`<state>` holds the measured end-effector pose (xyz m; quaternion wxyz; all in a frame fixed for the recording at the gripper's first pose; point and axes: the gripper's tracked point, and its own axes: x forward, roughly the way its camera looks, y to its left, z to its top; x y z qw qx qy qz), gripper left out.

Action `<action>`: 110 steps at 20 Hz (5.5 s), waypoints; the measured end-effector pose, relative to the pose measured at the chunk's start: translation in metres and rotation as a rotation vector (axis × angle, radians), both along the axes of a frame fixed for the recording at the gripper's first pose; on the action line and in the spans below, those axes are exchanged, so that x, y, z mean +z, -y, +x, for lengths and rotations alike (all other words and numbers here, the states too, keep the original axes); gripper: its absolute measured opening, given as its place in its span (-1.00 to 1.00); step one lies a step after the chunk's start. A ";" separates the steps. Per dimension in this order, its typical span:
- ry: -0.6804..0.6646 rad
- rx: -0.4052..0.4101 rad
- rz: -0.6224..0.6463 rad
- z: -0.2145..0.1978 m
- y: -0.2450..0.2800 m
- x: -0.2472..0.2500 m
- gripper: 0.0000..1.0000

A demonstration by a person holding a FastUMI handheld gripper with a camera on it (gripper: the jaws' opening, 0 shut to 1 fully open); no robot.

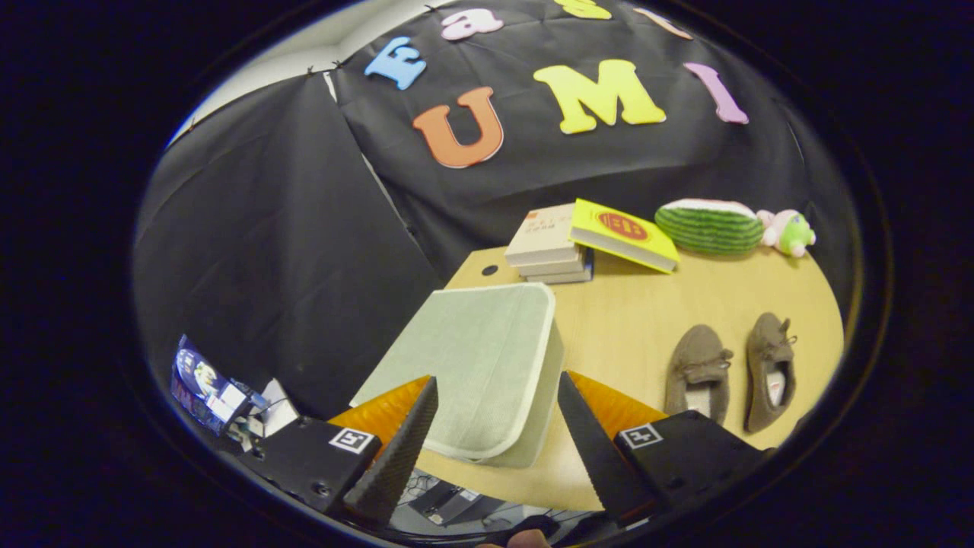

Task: Open the storage box then place both shoes into the box .Put the left shoe in first, then the right shoe, with the right side of both shoes facing outward in a uniform manner.

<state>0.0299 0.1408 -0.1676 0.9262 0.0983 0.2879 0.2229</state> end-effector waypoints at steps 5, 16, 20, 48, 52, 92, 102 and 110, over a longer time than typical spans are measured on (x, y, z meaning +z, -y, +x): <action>-0.168 0.018 0.102 0.009 -0.004 -0.028 0.99; -0.437 -0.014 0.315 0.021 -0.012 -0.057 0.06; -0.443 -0.022 0.351 0.018 -0.011 -0.047 -0.60; -0.117 0.306 0.294 -0.044 -0.247 0.137 0.10; -0.009 0.244 0.241 -0.038 -0.226 0.151 0.72; -0.560 -0.139 -0.147 0.052 0.241 -0.120 1.00; -0.807 -0.163 -0.018 0.061 0.228 -0.166 0.13; -0.839 -0.172 -0.023 0.057 0.231 -0.157 -0.87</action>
